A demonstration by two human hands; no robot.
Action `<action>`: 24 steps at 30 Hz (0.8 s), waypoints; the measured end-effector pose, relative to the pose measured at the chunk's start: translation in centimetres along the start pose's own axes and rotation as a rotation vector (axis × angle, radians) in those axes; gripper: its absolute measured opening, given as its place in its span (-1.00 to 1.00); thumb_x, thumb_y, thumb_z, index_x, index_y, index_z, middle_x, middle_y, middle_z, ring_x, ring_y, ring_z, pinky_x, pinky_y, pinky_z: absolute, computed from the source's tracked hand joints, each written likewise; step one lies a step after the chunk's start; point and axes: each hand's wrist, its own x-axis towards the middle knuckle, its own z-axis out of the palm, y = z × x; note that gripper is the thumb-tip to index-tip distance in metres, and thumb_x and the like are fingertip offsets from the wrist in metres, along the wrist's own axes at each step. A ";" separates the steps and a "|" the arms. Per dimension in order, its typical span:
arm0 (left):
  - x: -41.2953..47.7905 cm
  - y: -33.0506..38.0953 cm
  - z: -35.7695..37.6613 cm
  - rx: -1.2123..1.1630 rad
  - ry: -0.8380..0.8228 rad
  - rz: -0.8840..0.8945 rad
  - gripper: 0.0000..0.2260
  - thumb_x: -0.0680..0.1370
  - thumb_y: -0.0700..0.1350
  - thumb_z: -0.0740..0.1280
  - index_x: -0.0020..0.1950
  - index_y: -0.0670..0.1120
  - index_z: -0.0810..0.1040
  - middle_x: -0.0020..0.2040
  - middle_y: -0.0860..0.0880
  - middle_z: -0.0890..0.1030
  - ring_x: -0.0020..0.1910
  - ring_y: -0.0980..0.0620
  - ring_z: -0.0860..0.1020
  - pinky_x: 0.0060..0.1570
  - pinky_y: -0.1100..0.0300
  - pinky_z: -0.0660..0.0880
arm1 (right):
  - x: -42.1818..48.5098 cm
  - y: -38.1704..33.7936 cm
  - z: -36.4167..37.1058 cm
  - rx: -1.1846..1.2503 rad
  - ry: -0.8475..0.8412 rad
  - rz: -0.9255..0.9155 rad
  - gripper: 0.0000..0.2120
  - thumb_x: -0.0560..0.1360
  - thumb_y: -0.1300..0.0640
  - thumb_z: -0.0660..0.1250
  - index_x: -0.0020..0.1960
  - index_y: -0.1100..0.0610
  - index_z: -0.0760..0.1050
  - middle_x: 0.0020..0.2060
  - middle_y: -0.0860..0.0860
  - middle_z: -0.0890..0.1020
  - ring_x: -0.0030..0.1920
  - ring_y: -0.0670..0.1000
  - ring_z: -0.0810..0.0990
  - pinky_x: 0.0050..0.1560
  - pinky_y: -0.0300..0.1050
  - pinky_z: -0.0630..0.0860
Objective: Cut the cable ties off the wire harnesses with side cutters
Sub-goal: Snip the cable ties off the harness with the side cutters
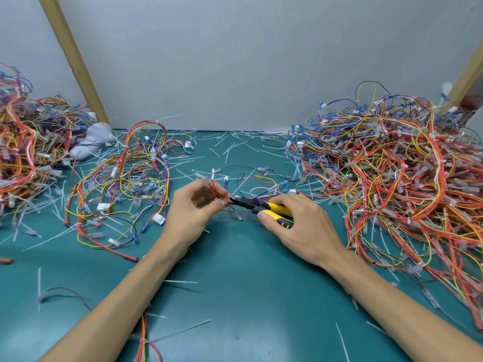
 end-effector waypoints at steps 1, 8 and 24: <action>0.0 0.0 0.1 0.001 0.010 0.006 -0.75 0.44 -0.46 0.39 -0.17 -0.10 0.58 -0.26 0.07 0.68 -0.20 0.14 0.65 -0.09 0.35 0.54 | 0.0 0.0 0.0 0.001 -0.002 0.000 -0.61 0.47 -0.31 0.23 0.07 -0.05 0.56 -0.09 -0.14 0.59 0.00 -0.08 0.49 0.02 -0.10 0.46; 0.2 -0.3 0.2 -0.019 0.065 0.017 -0.76 0.43 -0.45 0.42 -0.19 -0.10 0.61 -0.24 0.02 0.69 -0.19 0.09 0.66 -0.05 0.26 0.58 | -0.1 -0.1 0.1 -0.011 0.006 -0.016 -0.64 0.49 -0.27 0.29 0.07 -0.01 0.56 -0.08 -0.10 0.60 0.01 -0.06 0.50 0.04 -0.18 0.42; 0.0 -0.3 0.5 -0.079 0.086 0.033 -0.82 0.43 -0.43 0.43 -0.13 -0.17 0.56 -0.18 -0.03 0.67 -0.12 -0.01 0.68 -0.04 0.19 0.59 | -0.1 -0.4 0.2 0.056 0.020 0.011 -0.59 0.45 -0.36 0.18 -0.03 -0.05 0.53 -0.18 -0.15 0.57 -0.13 -0.09 0.50 -0.07 -0.05 0.49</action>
